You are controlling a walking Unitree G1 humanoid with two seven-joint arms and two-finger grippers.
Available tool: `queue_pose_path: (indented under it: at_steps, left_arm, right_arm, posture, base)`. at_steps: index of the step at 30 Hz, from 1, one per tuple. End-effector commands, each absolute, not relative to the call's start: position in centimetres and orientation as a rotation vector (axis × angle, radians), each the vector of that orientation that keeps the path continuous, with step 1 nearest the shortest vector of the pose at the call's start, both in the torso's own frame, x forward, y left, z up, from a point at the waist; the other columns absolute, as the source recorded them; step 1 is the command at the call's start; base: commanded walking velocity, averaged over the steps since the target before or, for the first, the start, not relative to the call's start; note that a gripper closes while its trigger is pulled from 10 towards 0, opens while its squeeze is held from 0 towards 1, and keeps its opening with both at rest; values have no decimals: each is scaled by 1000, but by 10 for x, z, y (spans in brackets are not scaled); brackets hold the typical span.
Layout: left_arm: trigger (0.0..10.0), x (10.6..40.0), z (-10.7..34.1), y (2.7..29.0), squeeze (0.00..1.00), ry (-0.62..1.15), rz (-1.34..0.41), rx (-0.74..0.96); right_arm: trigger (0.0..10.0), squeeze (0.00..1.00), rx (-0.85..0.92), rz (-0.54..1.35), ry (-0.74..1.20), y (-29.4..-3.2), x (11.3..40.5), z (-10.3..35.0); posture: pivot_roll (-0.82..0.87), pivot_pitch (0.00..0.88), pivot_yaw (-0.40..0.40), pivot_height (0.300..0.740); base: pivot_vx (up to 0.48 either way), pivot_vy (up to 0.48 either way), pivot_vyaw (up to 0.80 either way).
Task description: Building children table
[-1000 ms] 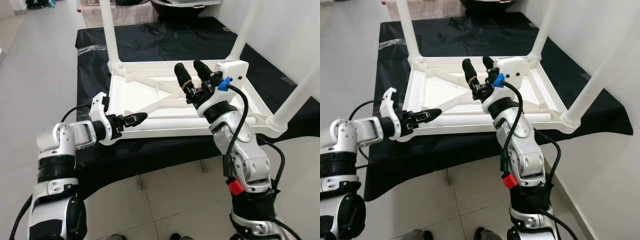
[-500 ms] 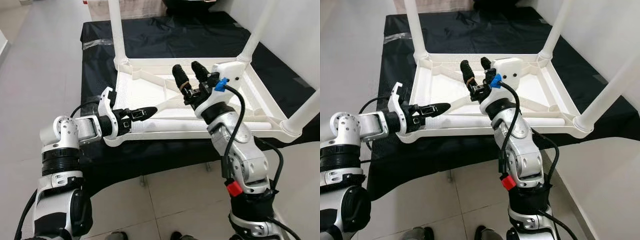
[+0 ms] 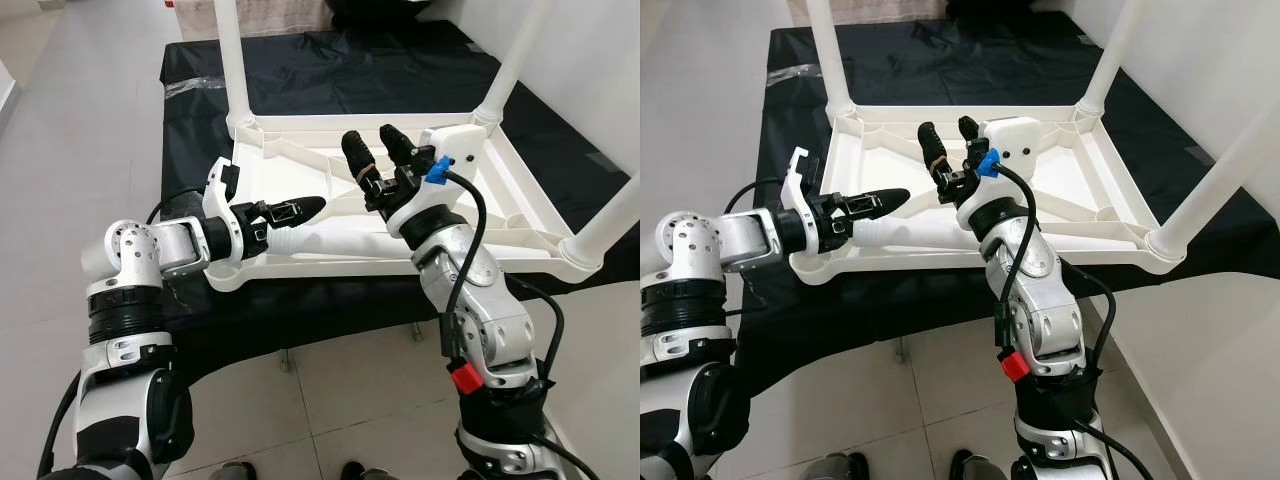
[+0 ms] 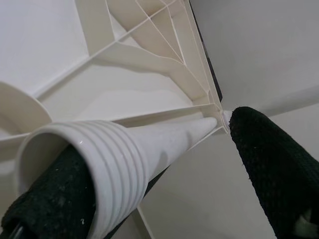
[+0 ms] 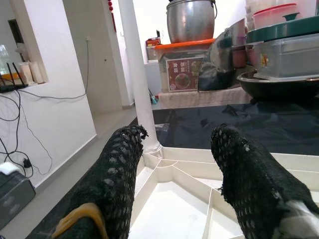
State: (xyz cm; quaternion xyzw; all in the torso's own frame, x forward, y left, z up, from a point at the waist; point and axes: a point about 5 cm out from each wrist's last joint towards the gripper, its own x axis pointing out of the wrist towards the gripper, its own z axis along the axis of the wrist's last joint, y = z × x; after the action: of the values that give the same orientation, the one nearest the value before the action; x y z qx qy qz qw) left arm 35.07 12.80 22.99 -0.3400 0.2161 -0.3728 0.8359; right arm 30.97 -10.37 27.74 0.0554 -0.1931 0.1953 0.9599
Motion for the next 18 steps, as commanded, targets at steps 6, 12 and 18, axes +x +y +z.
queue_pose_path:
  at_steps: [6,12,18]
  left_arm:
    - [9333,344,204,115,0,574,-808,-775]
    - [0,346,203,114,0,560,-806,-791]
    - [0,346,210,116,0,524,-823,-802]
  right_arm:
    - [10000,0,113,382,-416,-107,308,284]
    - [10000,0,115,379,-425,-108,309,286]
    - [10000,0,114,378,-429,-109,309,288]
  posture:
    - [52,204,-14,740]
    - [50,206,-9,740]
    - [51,205,-14,740]
  base:
    - [0,0,0]
    - [0,0,0]
    - [0,0,0]
